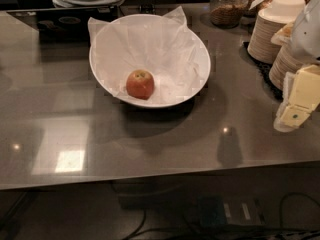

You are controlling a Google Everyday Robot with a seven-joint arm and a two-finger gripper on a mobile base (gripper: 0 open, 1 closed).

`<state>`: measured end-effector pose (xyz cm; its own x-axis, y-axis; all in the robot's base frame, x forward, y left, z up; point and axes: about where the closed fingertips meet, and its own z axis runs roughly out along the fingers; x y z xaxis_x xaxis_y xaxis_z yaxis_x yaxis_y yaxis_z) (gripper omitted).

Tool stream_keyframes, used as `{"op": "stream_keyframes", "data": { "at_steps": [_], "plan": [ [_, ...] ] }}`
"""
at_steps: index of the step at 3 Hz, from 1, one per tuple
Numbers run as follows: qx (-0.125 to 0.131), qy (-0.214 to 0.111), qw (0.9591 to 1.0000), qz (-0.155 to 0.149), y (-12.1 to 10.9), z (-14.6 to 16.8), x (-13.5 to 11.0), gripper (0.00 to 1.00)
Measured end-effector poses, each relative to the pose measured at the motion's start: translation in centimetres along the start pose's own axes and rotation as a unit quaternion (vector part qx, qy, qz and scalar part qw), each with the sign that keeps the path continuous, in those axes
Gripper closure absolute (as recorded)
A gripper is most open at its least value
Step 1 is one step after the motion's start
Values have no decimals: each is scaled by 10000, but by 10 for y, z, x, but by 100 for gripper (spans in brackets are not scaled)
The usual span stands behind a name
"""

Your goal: Pick apple from white bowl

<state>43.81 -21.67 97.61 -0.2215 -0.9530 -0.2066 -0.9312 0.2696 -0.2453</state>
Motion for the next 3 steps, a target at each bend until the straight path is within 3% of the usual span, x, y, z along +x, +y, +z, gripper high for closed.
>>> {"op": "stream_keyframes", "data": {
  "at_steps": [2, 3],
  "plan": [
    [44, -72, 10000, -8, -3, 1, -4, 0],
    [99, -453, 9982, -389, -16, 13, -40, 0]
  ]
}}
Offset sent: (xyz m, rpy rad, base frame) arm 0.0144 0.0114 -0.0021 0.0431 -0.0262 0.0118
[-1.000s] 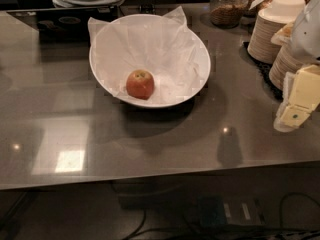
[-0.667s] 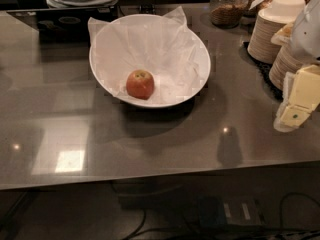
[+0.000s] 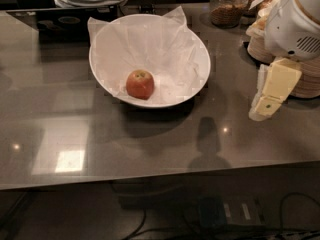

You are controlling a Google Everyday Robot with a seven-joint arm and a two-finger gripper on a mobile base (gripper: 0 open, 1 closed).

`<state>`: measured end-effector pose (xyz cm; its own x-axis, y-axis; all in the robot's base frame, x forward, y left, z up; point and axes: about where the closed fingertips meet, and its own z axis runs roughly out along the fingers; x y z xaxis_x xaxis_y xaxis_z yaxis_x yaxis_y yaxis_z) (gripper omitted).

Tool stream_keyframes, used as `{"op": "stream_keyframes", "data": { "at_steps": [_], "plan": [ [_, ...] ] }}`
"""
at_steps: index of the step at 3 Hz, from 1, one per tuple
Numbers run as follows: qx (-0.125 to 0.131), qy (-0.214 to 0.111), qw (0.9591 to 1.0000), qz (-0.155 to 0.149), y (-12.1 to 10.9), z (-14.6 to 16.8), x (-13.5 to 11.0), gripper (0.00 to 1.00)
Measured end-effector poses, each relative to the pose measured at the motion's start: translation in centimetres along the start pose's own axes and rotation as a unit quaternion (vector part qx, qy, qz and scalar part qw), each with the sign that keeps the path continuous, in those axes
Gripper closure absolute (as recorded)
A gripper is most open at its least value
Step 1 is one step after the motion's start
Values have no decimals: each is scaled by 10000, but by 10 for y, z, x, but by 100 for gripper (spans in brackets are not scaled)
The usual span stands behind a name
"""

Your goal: Pick apple from white bowl

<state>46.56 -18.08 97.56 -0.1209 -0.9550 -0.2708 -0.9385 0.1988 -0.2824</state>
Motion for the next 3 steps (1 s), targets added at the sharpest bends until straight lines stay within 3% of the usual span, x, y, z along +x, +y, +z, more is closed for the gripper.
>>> {"op": "stream_keyframes", "data": {
  "at_steps": [2, 3],
  "plan": [
    [84, -738, 9952, -642, -29, 17, -59, 0],
    [84, -738, 9952, -642, -29, 17, -59, 0]
  ]
}}
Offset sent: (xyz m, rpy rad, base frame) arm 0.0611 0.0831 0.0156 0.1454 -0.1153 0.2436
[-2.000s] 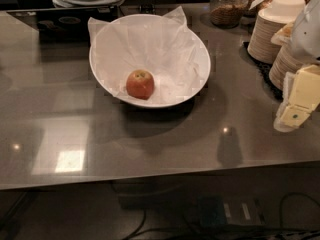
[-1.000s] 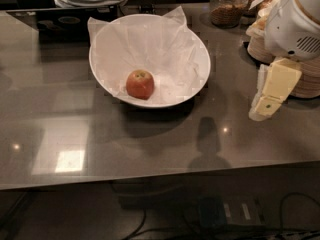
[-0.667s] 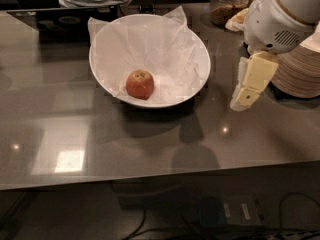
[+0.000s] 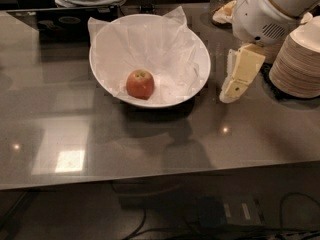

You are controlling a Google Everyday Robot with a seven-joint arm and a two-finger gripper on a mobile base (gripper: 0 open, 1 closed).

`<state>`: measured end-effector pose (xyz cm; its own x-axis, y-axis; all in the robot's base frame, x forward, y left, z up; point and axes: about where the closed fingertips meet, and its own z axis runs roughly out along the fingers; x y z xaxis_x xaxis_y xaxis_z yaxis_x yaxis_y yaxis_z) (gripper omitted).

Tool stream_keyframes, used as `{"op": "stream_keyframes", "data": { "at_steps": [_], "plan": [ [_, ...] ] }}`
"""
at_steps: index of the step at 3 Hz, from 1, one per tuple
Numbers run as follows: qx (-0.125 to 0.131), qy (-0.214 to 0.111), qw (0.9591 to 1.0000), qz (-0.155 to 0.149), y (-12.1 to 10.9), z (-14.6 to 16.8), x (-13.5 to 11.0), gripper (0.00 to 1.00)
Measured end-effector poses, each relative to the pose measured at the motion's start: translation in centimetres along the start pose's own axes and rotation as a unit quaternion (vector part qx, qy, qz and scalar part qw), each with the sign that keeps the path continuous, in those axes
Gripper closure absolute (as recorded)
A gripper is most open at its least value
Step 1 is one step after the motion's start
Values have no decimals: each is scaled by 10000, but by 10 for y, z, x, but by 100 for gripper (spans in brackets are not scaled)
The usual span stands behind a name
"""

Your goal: Pick apple from white bowl

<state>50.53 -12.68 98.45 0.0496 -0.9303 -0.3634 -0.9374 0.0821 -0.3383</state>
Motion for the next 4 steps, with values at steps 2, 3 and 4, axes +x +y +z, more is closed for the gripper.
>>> {"op": "stream_keyframes", "data": {
  "at_steps": [2, 3, 4],
  "plan": [
    [116, -802, 9967, -94, -27, 34, -10, 0],
    [65, -1371, 9904, -189, -42, 53, -22, 8],
    [-33, -1785, 9834, -316, -51, 63, -35, 23]
  ]
}}
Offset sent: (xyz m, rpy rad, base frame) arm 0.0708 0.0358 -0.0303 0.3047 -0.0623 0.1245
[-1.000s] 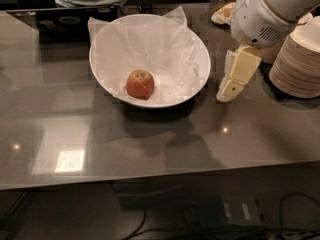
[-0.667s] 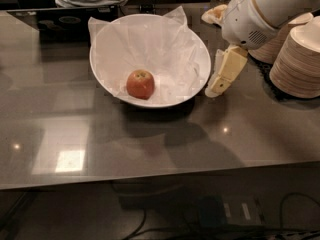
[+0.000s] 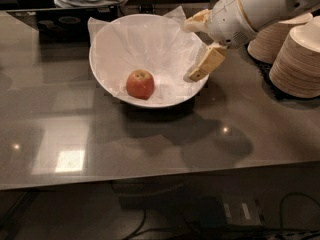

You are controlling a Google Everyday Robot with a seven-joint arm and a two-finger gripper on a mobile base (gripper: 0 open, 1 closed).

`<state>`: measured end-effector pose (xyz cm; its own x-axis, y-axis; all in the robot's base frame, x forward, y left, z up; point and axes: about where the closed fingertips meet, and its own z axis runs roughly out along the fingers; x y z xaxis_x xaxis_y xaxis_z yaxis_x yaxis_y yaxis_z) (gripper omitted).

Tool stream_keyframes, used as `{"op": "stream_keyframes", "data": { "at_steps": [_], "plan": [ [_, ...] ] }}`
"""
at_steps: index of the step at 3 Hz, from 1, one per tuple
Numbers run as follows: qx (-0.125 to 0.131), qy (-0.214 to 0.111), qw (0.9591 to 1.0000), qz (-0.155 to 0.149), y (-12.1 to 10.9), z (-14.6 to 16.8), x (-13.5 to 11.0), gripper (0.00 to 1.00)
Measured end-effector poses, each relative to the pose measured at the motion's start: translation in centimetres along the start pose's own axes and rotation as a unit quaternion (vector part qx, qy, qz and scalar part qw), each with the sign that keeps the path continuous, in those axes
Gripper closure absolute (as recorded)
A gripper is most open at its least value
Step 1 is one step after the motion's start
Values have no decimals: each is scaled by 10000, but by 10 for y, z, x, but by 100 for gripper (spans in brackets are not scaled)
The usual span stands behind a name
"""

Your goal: Pick apple from white bowl

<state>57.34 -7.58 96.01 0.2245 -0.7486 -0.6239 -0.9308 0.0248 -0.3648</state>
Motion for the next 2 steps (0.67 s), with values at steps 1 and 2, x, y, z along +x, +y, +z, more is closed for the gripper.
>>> {"op": "stream_keyframes", "data": {
  "at_steps": [1, 2],
  "plan": [
    [-130, -300, 9994, -94, -3, 11, -8, 31],
    [-274, -496, 9982, -205, -4, 23, -16, 36]
  ]
}}
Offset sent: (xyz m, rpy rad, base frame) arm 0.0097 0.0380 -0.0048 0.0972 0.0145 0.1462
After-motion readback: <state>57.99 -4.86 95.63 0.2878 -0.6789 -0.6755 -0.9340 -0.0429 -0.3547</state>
